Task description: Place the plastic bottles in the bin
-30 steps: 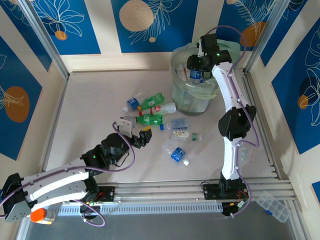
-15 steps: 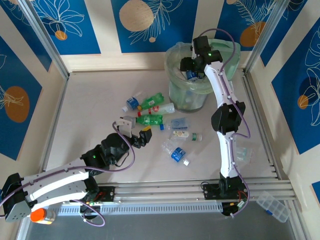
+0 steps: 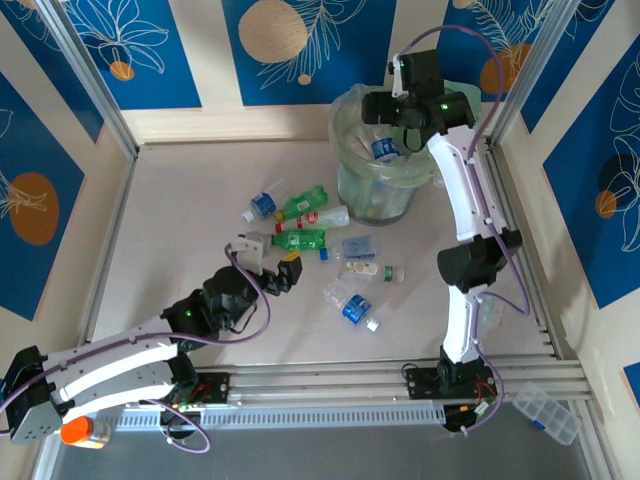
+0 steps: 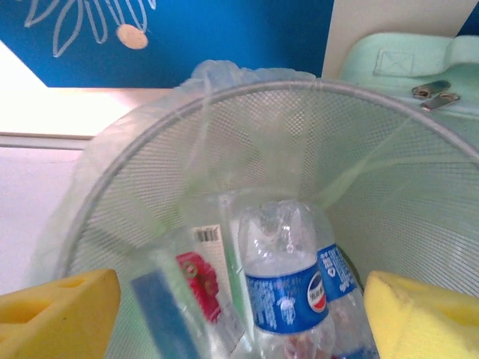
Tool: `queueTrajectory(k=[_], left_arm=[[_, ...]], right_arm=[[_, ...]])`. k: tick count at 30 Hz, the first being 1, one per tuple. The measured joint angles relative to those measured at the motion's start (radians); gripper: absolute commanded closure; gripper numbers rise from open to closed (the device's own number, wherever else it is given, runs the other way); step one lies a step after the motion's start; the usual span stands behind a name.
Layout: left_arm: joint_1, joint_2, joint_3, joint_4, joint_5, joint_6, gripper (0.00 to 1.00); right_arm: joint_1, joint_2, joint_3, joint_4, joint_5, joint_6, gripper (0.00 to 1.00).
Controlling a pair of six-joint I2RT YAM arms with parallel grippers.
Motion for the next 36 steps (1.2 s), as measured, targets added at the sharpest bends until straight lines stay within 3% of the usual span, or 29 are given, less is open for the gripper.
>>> queueTrajectory(k=[8, 14, 21, 27, 36], left_arm=[[0.000, 0.005, 0.000, 0.001, -0.064, 0.001, 0.12], [0.000, 0.015, 0.002, -0.002, -0.102, 0.033, 0.13], [0.024, 0.070, 0.056, -0.041, -0.151, 0.087, 0.12], [0.169, 0.282, 0.273, -0.166, -0.092, 0.050, 0.11], [0.523, 0.745, 0.731, -0.362, 0.263, -0.024, 0.09]], right_arm=[[0.188, -0.430, -0.583, 0.246, 0.013, -0.002, 0.23], [0.377, -0.720, -1.028, 0.449, 0.022, 0.041, 0.26], [0.644, -0.968, -1.539, 0.660, 0.135, 0.175, 0.25], [0.687, -1.052, -1.843, 0.917, 0.173, 0.226, 0.26], [0.687, -1.061, -1.934, 1.164, 0.158, 0.222, 0.25]])
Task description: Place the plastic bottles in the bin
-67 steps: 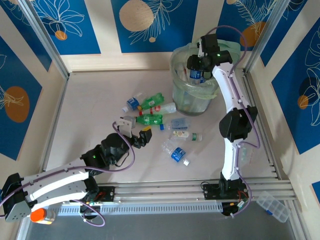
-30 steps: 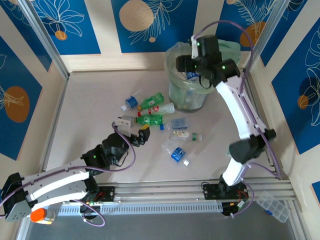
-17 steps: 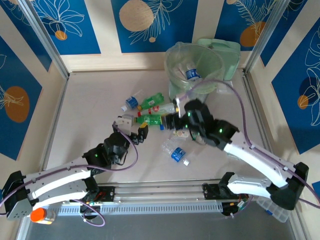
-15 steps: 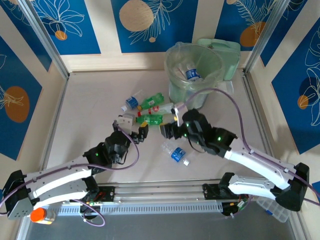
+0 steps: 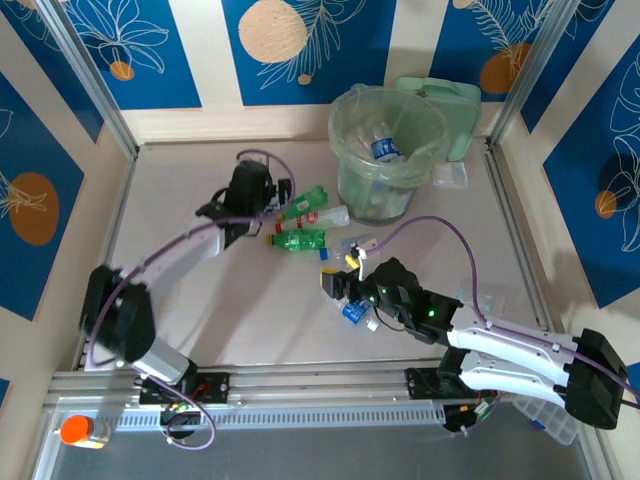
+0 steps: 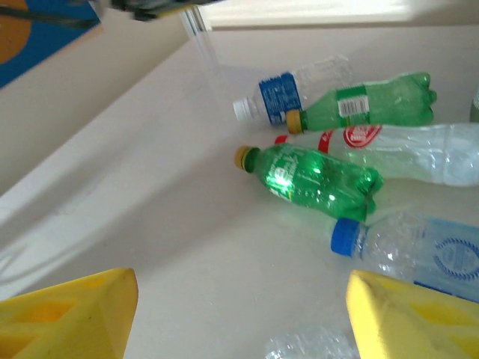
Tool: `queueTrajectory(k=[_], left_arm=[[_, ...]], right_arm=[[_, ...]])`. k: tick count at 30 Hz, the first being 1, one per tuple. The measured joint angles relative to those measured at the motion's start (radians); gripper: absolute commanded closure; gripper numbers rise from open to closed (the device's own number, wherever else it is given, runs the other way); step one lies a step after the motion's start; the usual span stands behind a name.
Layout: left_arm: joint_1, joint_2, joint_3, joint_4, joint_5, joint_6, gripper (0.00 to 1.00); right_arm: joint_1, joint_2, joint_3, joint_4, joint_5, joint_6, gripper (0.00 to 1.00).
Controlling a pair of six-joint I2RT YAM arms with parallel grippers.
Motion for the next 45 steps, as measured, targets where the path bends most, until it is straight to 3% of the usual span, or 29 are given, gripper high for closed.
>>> queueTrajectory(k=[7, 10, 21, 36, 40, 45], left_arm=[[0.117, 0.335, 0.370, -0.193, 0.263, 0.119, 0.08], [0.135, 0.425, 0.459, -0.276, 0.312, 0.191, 0.08], [0.157, 0.502, 0.549, -0.432, 0.315, 0.393, 0.07], [0.166, 0.665, 0.642, -0.479, 0.195, 0.460, 0.11], [0.171, 0.695, 0.661, -0.483, 0.184, 0.464, 0.15], [0.180, 0.726, 0.666, -0.490, 0.188, 0.467, 0.27]], right_arm=[[-0.044, -0.023, 0.000, 0.041, -0.032, 0.013, 0.25], [-0.069, -0.024, 0.000, 0.041, -0.050, 0.027, 0.25], [-0.088, 0.051, 0.001, 0.044, -0.142, 0.072, 0.25], [-0.087, 0.127, 0.045, 0.040, -0.222, 0.076, 0.25], [-0.083, 0.158, 0.058, 0.034, -0.226, 0.079, 0.25], [-0.079, 0.179, 0.072, 0.026, -0.225, 0.079, 0.25]])
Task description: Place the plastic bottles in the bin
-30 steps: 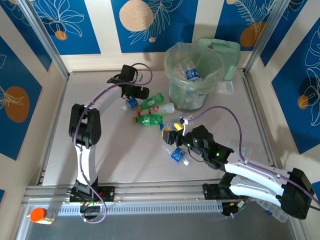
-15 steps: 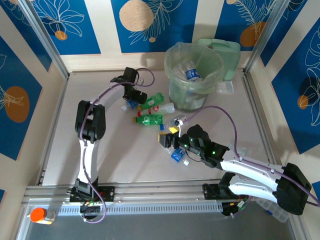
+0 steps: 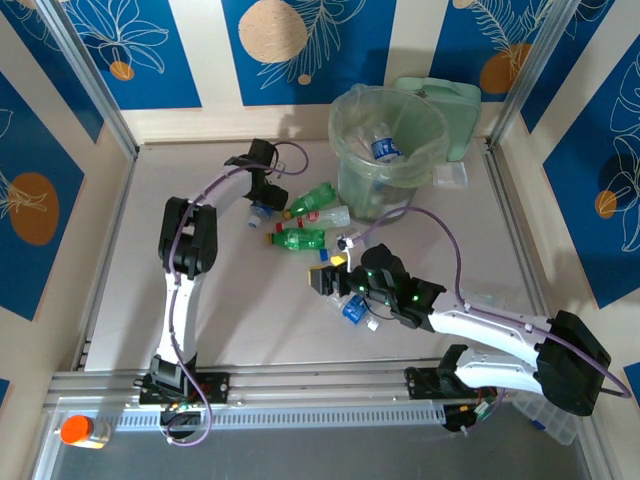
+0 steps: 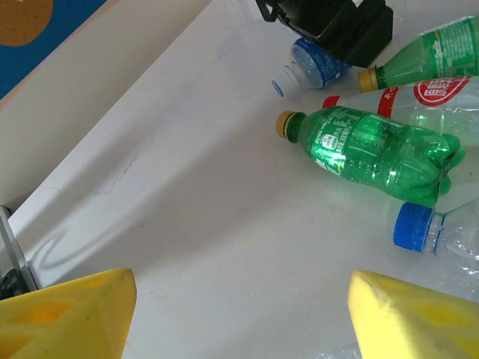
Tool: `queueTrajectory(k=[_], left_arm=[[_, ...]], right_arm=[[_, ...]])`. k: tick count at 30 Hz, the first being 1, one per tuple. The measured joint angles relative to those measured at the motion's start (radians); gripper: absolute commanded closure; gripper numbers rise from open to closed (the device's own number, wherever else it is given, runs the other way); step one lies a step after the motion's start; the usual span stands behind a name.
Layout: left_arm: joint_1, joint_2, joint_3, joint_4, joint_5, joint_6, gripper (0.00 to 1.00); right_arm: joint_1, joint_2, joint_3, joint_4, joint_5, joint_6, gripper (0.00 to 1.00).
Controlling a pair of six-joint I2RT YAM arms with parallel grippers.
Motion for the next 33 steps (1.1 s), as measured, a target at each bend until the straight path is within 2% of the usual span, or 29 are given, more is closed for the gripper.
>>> queueTrajectory(k=[7, 14, 19, 23, 26, 33], left_arm=[[0.001, 0.001, 0.006, -0.007, 0.027, -0.011, 0.41], [0.002, -0.052, -0.016, -0.007, 0.047, -0.055, 0.46], [0.002, -0.264, -0.154, 0.056, 0.073, -0.158, 0.49], [-0.021, -0.512, -0.325, 0.177, 0.074, -0.275, 0.49], [-0.089, -0.701, -0.466, 0.274, 0.032, -0.348, 0.49], [-0.380, -1.042, -0.865, 0.497, -0.018, -0.423, 0.50]], right_arm=[[0.000, 0.000, 0.003, -0.012, 0.002, 0.000, 0.25], [0.000, -0.008, 0.003, -0.015, 0.012, 0.000, 0.25], [0.000, -0.058, 0.003, -0.018, 0.039, 0.000, 0.25], [-0.007, -0.109, -0.008, -0.015, 0.059, 0.007, 0.25], [-0.016, -0.142, -0.020, -0.019, 0.062, 0.014, 0.25], [-0.041, -0.292, -0.045, -0.046, 0.089, 0.029, 0.25]])
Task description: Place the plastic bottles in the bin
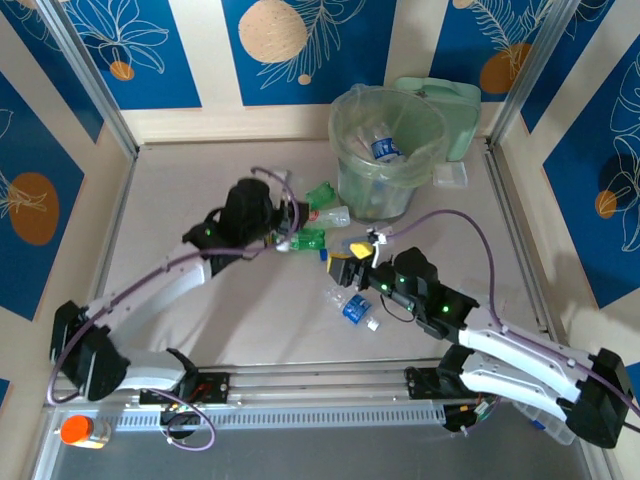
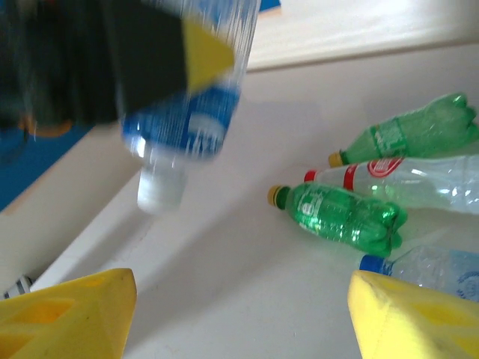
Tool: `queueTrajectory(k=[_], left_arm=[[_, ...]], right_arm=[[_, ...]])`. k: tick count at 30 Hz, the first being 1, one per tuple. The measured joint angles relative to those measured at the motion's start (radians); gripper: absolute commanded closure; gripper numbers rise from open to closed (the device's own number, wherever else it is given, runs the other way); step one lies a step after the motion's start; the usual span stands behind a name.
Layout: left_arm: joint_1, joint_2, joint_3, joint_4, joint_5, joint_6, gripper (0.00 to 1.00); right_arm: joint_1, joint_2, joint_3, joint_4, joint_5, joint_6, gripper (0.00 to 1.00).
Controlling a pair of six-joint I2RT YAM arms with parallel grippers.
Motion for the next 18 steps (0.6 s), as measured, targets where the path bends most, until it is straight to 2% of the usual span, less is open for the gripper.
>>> queueTrajectory(k=[7, 10, 14, 18], left_arm=[[-0.151, -0.158, -0.304, 0.141, -0.044, 0.022, 0.49], [-0.200, -0.193, -0.403, 0.241, -0.040, 0.082, 0.49], [-0.218, -0.197, -0.457, 0.341, 0.000, 0.134, 0.49], [-0.219, -0.197, -0.463, 0.428, 0.046, 0.148, 0.49]], right_arm=[[-0.064, -0.141, -0.071, -0.001, 0.012, 0.026, 0.21], [-0.119, -0.136, -0.081, 0.011, -0.063, 0.042, 0.17], [-0.175, -0.090, -0.081, 0.064, -0.201, 0.068, 0.01], [-0.191, -0.022, -0.081, 0.135, -0.344, 0.094, 0.01]])
